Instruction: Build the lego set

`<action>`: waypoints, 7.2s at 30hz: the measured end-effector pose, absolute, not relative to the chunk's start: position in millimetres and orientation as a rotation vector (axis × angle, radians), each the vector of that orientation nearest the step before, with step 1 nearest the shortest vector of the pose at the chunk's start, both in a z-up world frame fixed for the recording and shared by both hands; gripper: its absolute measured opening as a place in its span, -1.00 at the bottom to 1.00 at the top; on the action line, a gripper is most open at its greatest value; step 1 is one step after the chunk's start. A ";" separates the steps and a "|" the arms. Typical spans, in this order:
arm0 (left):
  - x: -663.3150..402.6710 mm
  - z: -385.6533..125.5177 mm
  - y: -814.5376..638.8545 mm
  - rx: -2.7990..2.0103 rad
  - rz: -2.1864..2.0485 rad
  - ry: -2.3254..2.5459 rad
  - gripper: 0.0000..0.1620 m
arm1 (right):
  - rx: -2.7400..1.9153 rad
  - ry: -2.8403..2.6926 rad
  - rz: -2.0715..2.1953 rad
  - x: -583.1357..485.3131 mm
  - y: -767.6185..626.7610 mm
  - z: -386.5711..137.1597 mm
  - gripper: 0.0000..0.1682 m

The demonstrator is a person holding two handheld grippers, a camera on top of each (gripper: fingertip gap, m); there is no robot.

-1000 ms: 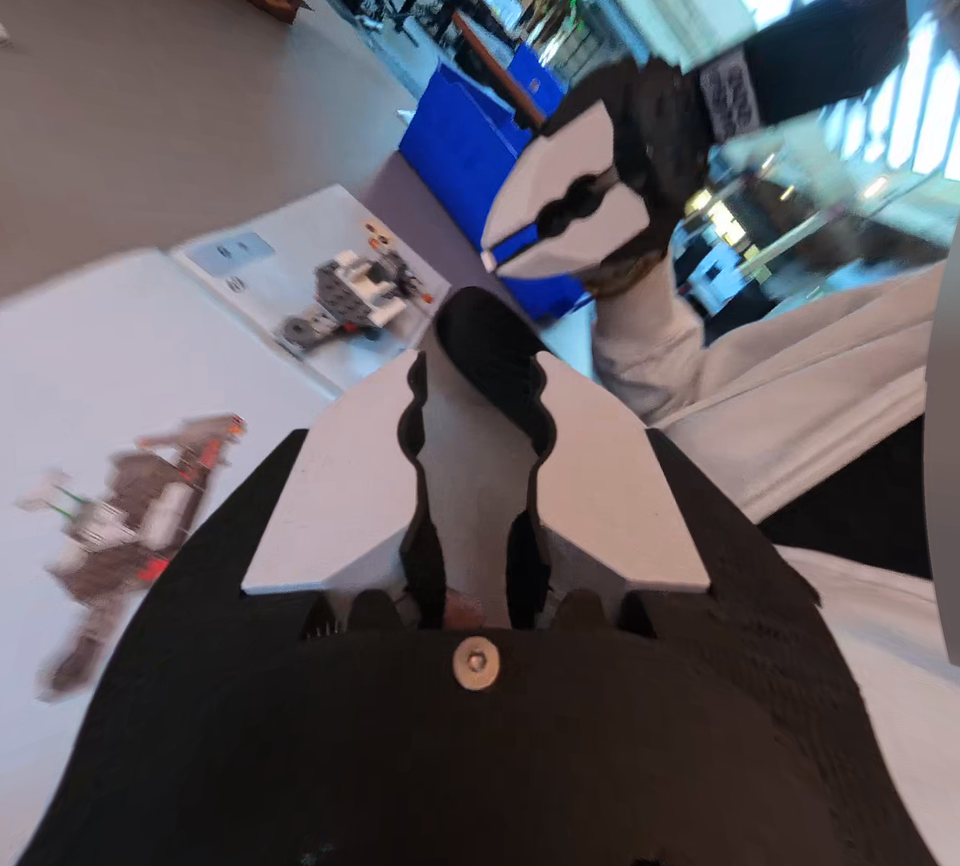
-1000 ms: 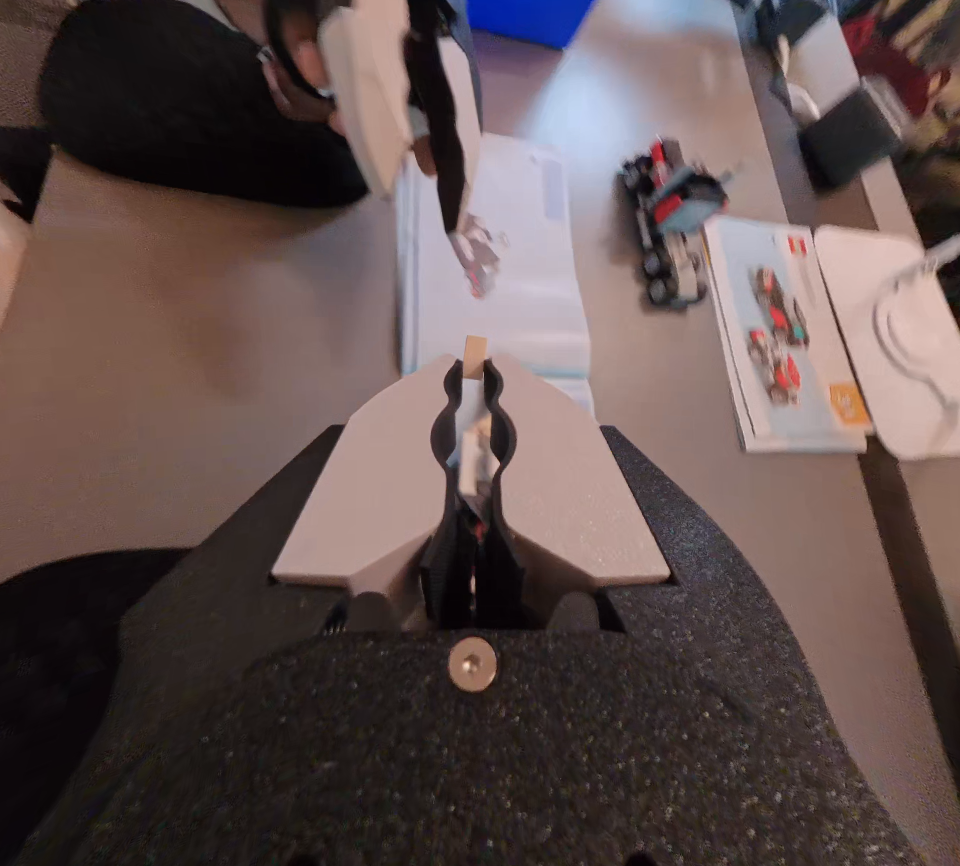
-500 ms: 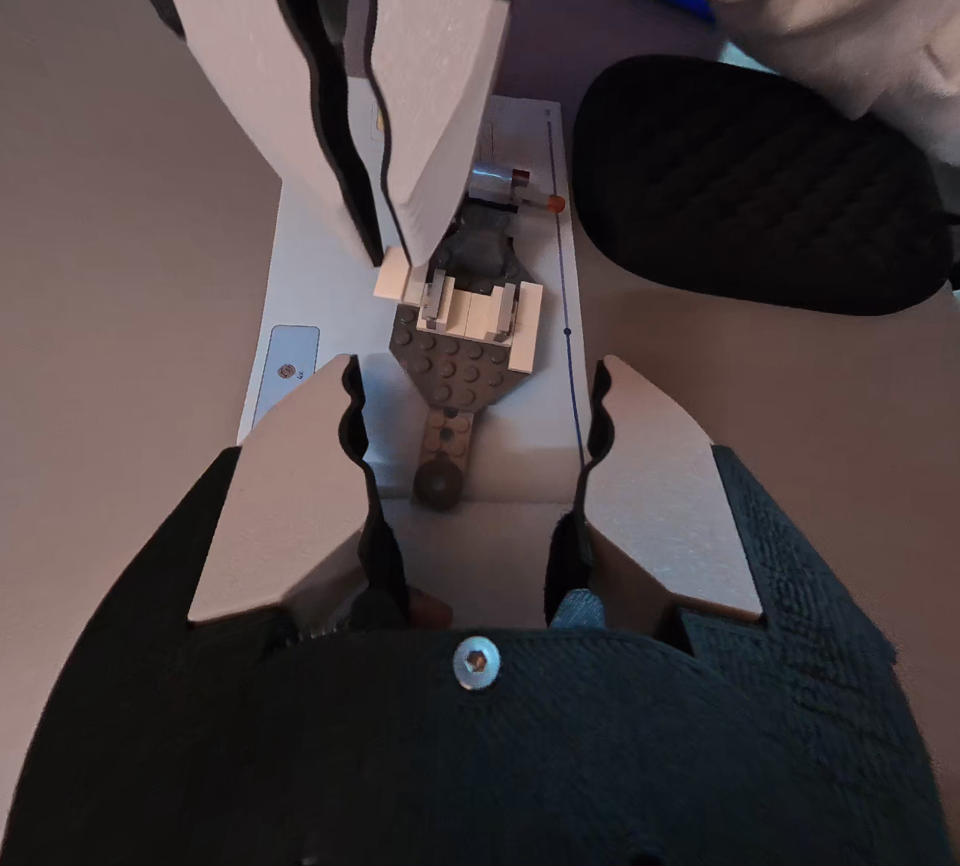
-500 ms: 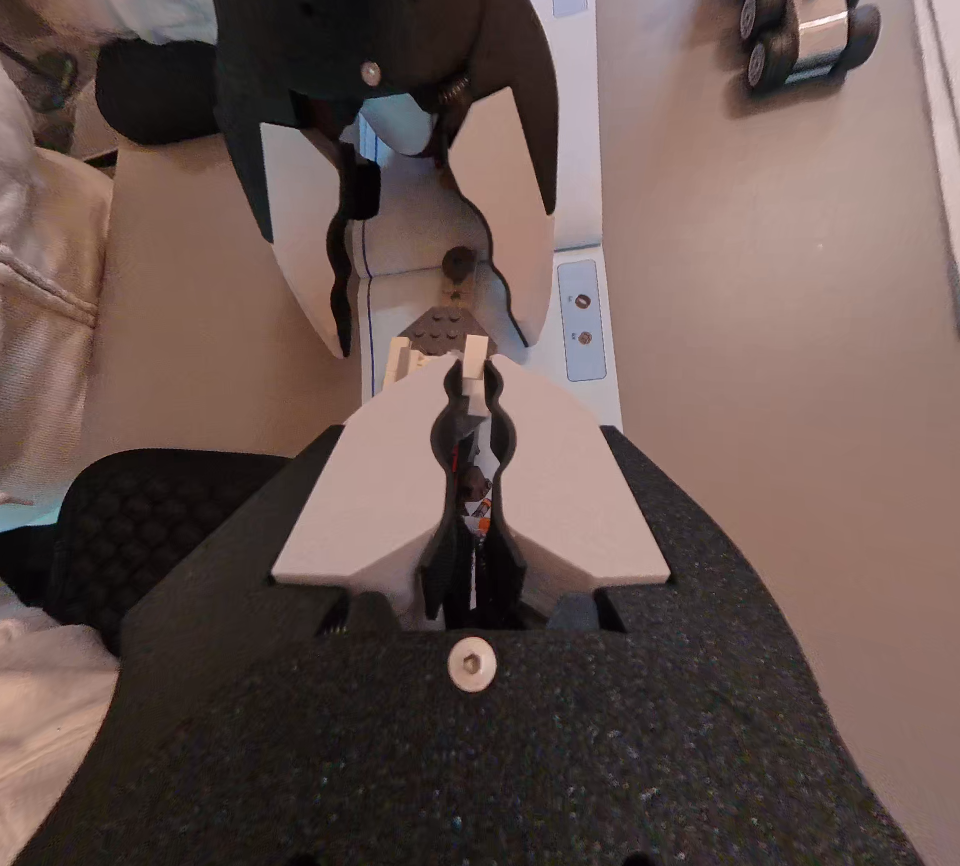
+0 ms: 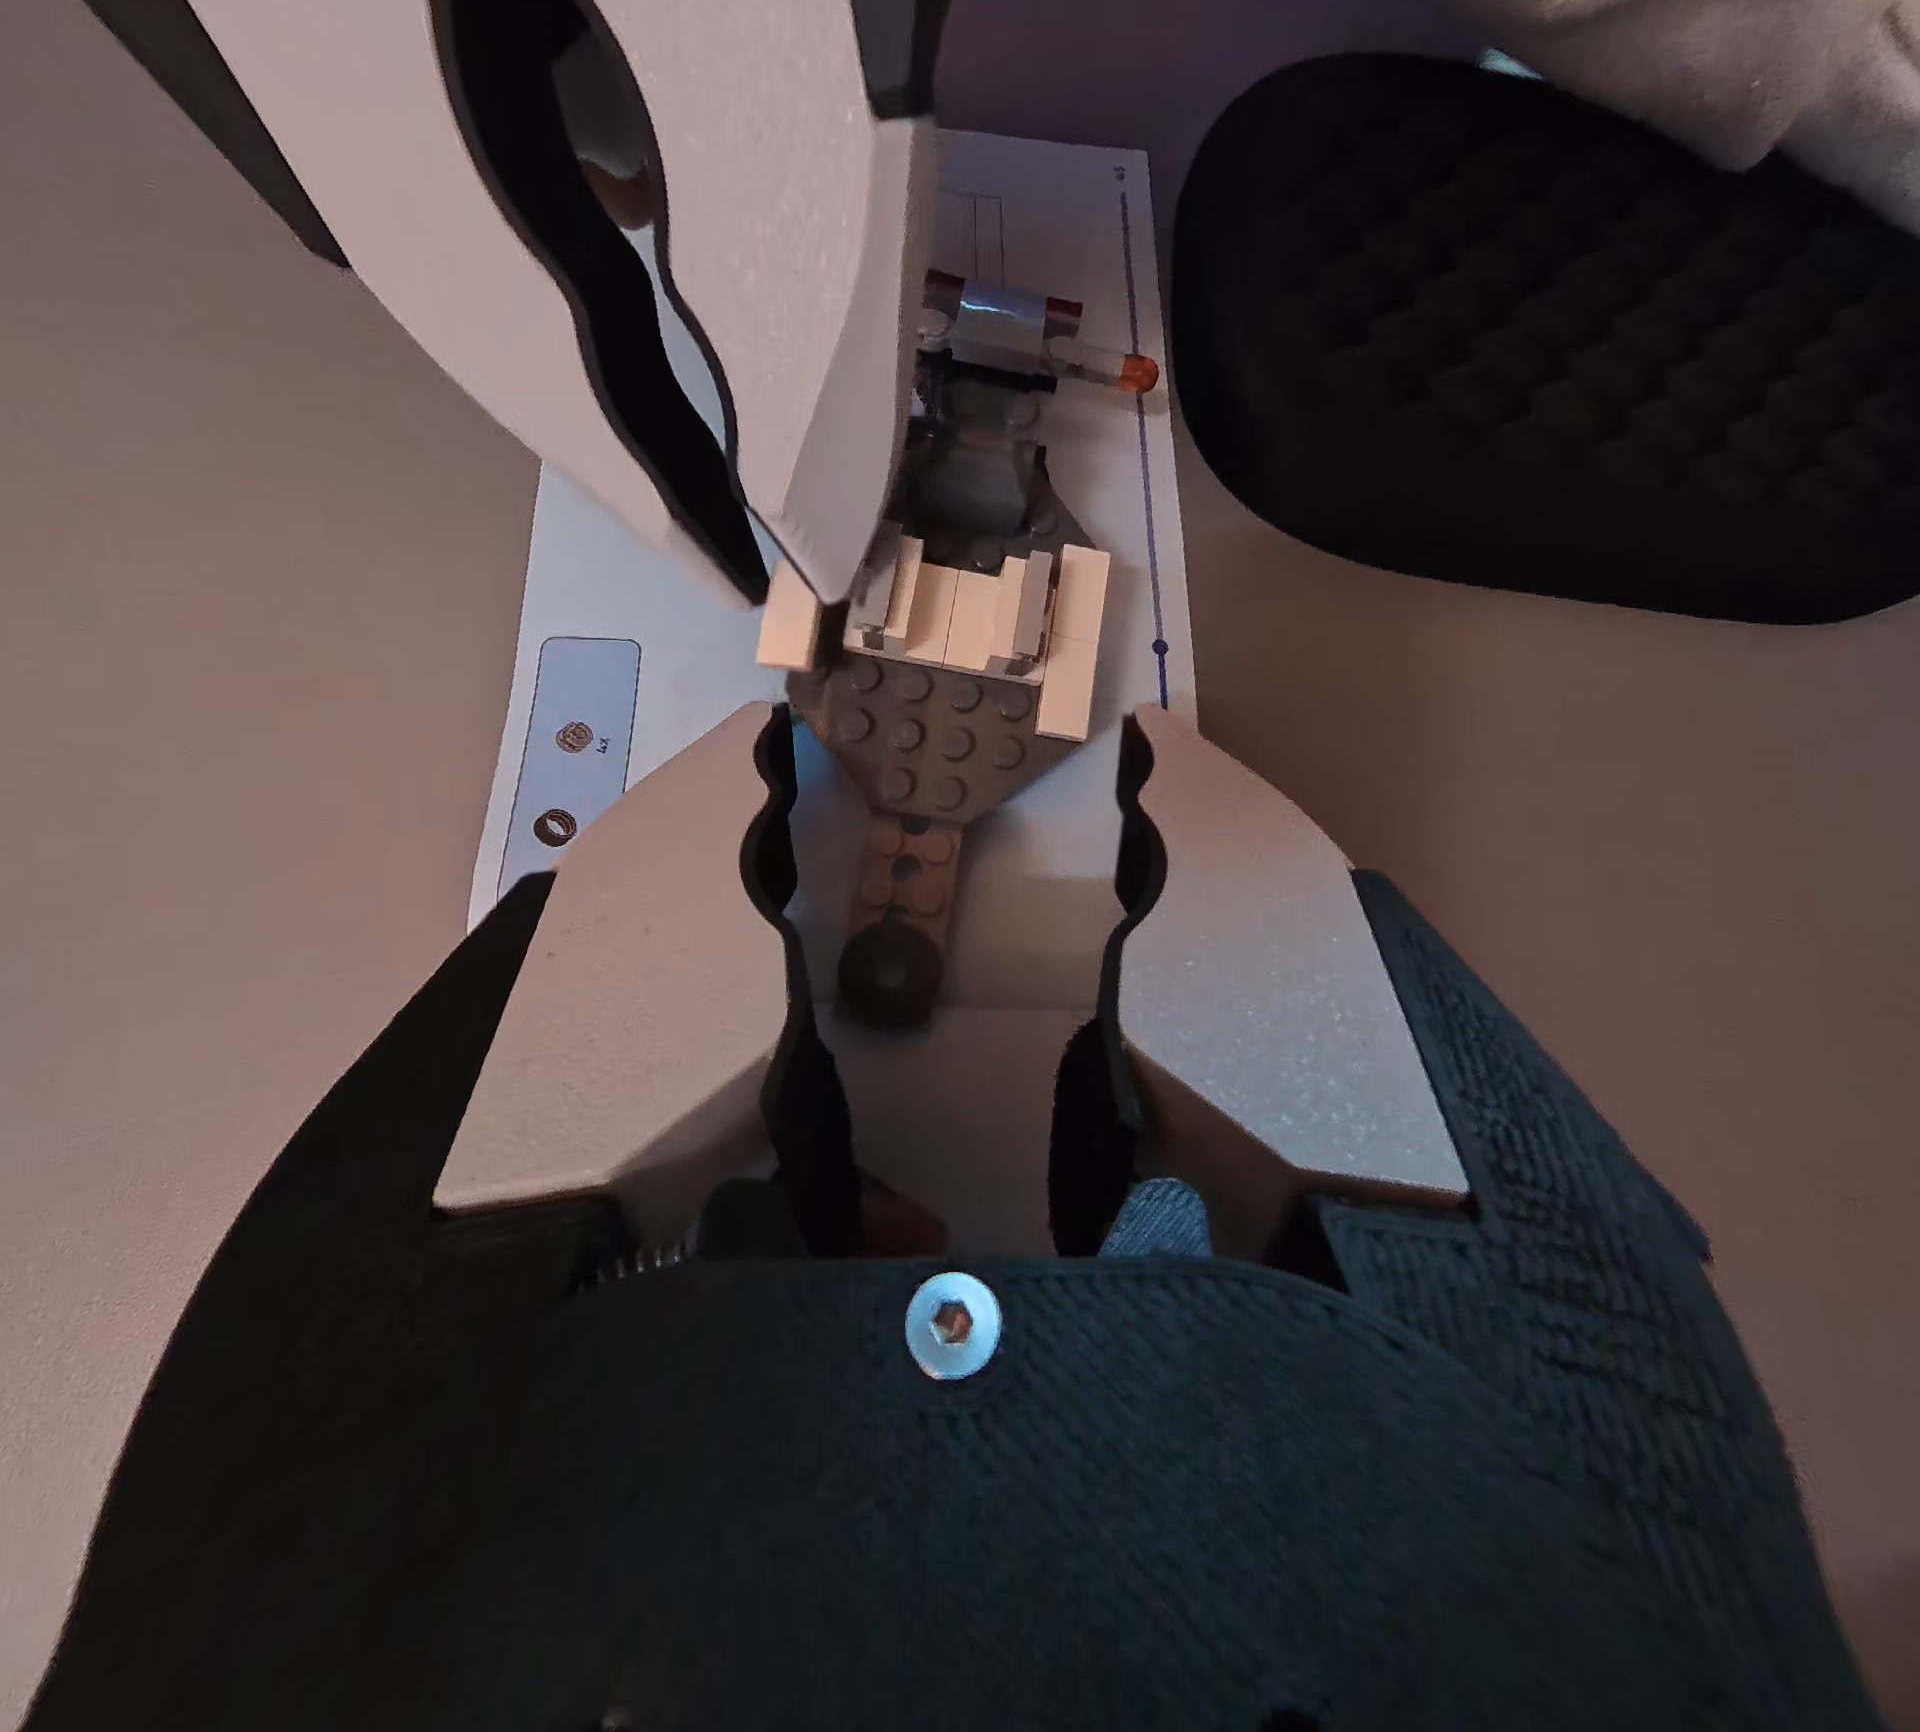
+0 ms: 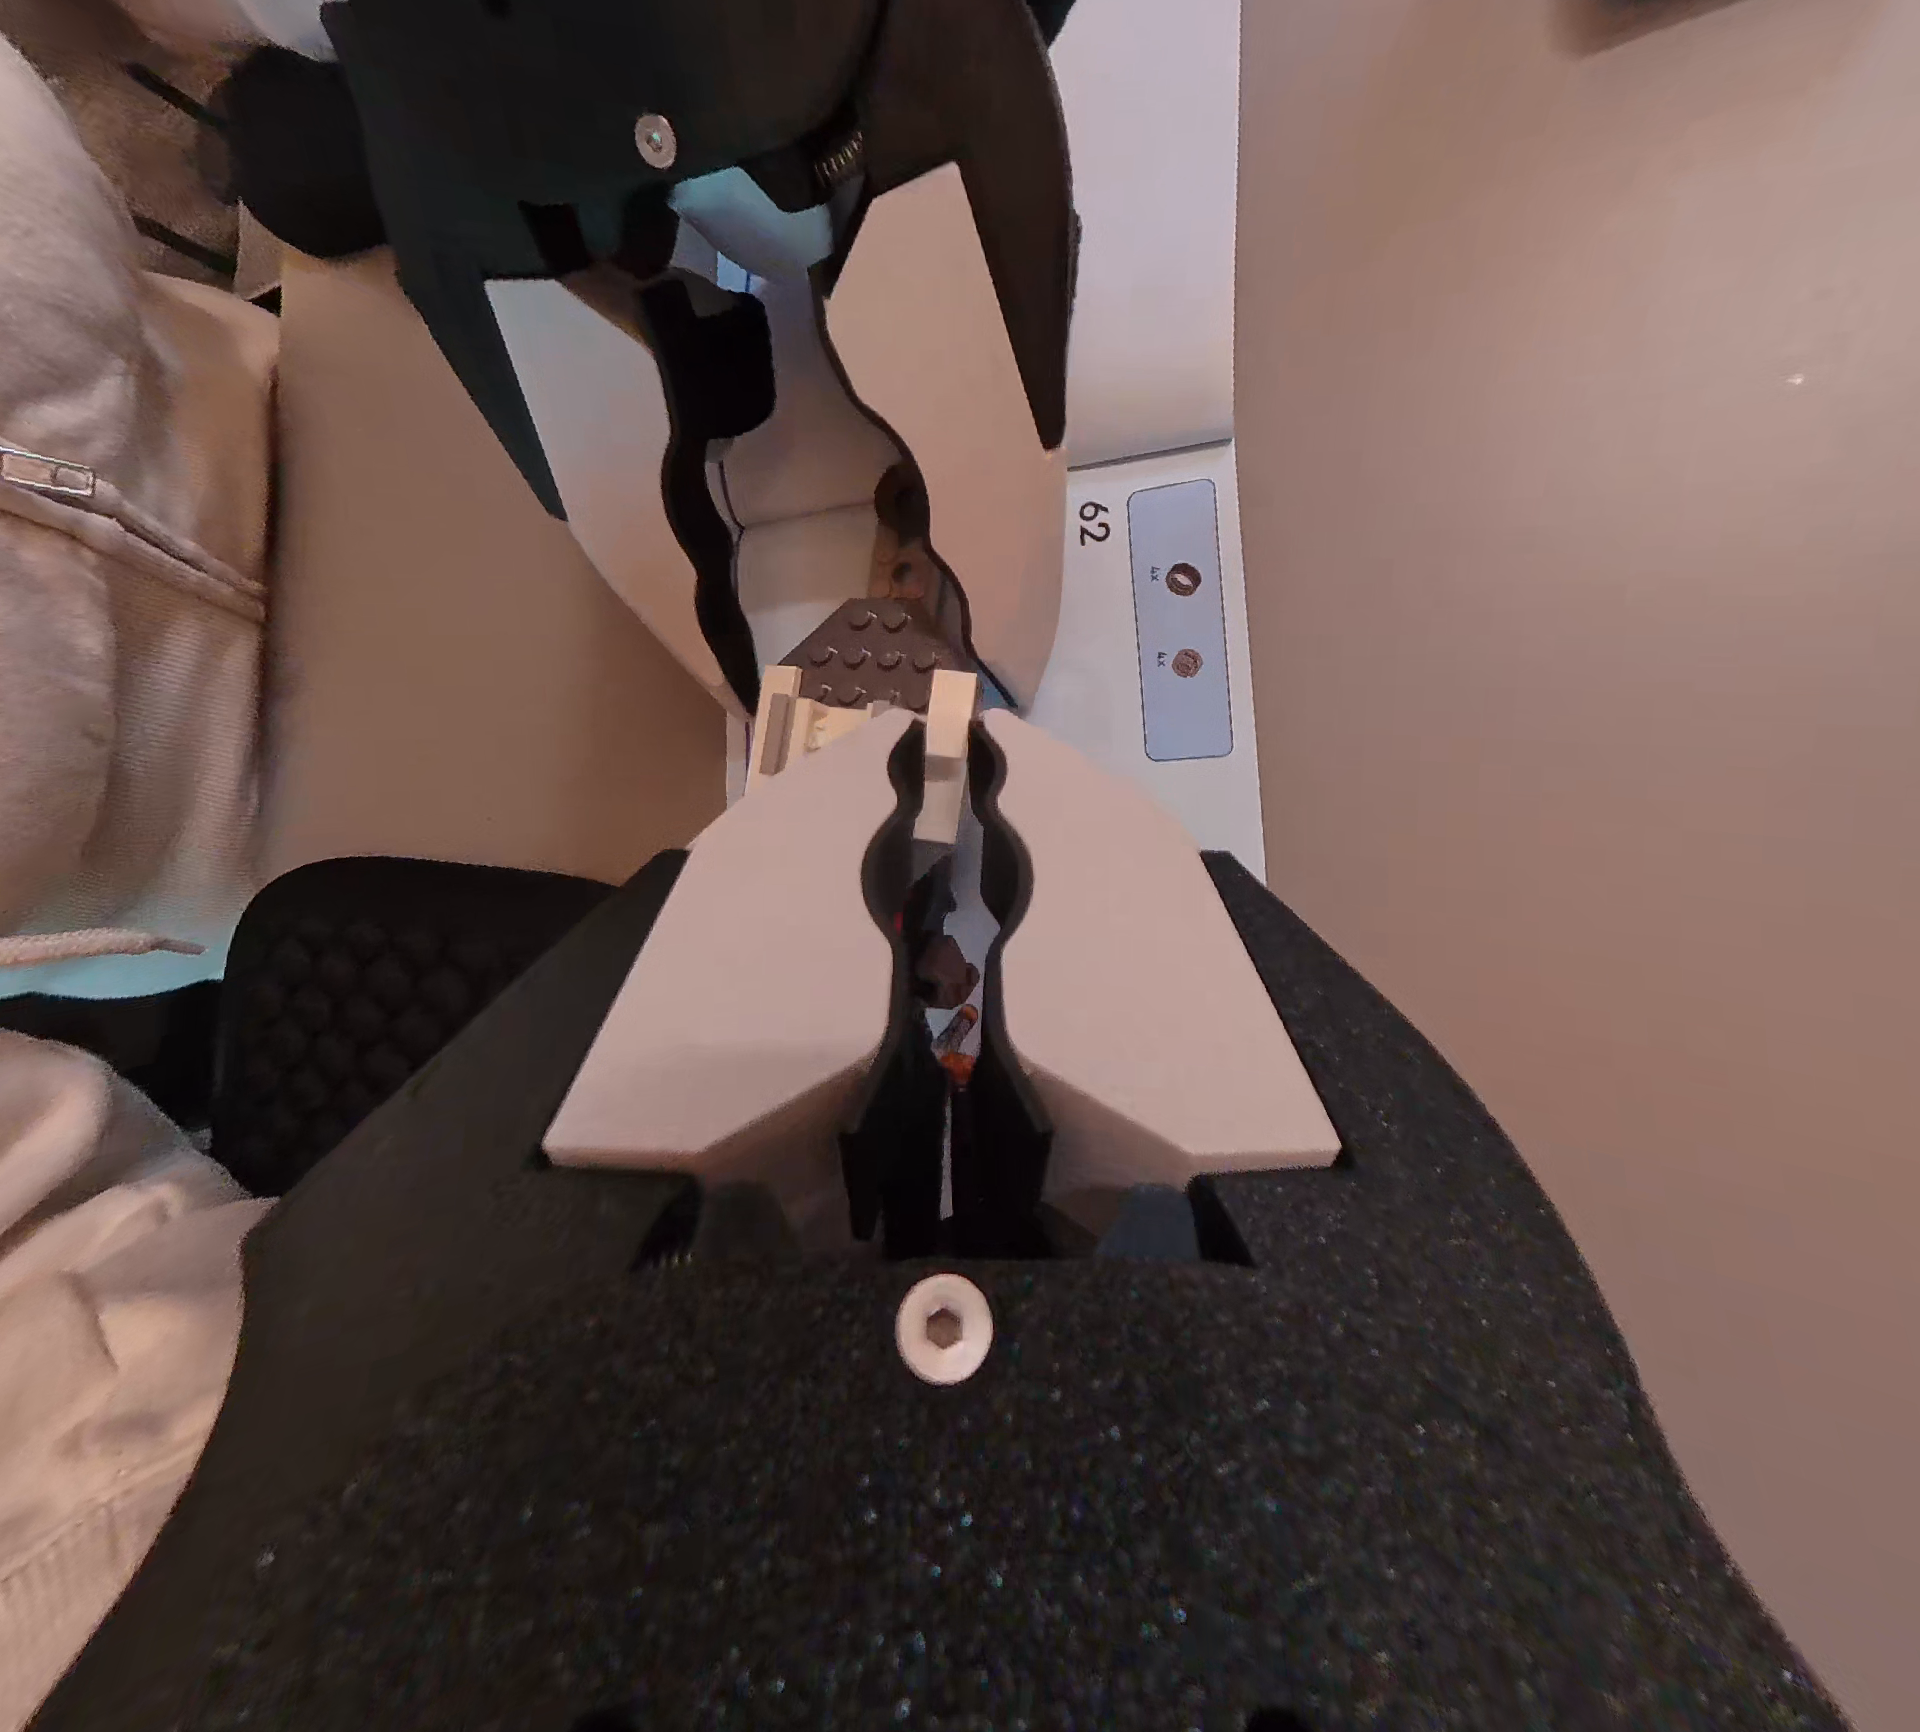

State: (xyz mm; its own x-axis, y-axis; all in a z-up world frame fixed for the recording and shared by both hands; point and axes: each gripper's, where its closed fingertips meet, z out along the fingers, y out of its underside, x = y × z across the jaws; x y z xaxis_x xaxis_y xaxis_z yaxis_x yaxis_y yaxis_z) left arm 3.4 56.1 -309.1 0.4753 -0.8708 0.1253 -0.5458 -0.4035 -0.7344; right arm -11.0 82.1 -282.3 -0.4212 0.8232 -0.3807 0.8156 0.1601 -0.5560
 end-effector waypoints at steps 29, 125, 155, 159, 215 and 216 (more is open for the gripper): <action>5.6 -307.5 62.0 -2.035 -0.578 1.201 -0.33 | -1.759 -2.351 1.276 -10.1 79.8 -286.1 -0.90; 1.3 -274.1 39.0 -2.154 -1.369 0.796 -0.91 | -1.752 -2.282 1.322 0.0 42.4 -272.4 -0.89; 12.3 -271.9 24.3 -2.087 -1.086 0.994 -0.92 | -1.569 -2.167 1.319 7.4 25.9 -270.8 -0.93; 12.8 -271.9 22.7 -2.099 -1.107 0.981 -0.92 | -1.597 -2.156 1.335 6.2 23.8 -271.4 -0.92; -35.3 -263.6 15.0 -2.103 -0.711 0.821 -0.26 | -1.436 -2.170 0.874 6.0 60.8 -290.6 -0.15; -43.0 -260.9 11.9 -2.113 -0.669 0.760 -0.26 | -1.416 -2.198 0.873 4.7 58.5 -291.2 -0.18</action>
State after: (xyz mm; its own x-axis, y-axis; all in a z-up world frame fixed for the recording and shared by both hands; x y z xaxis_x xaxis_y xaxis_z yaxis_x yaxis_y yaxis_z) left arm -43.0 11.9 -260.9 0.6830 -0.7011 0.2049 -0.2918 -0.5191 -0.8034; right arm 4.7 58.5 -291.2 -0.4183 0.9082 -0.0138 0.6703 0.2984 -0.6794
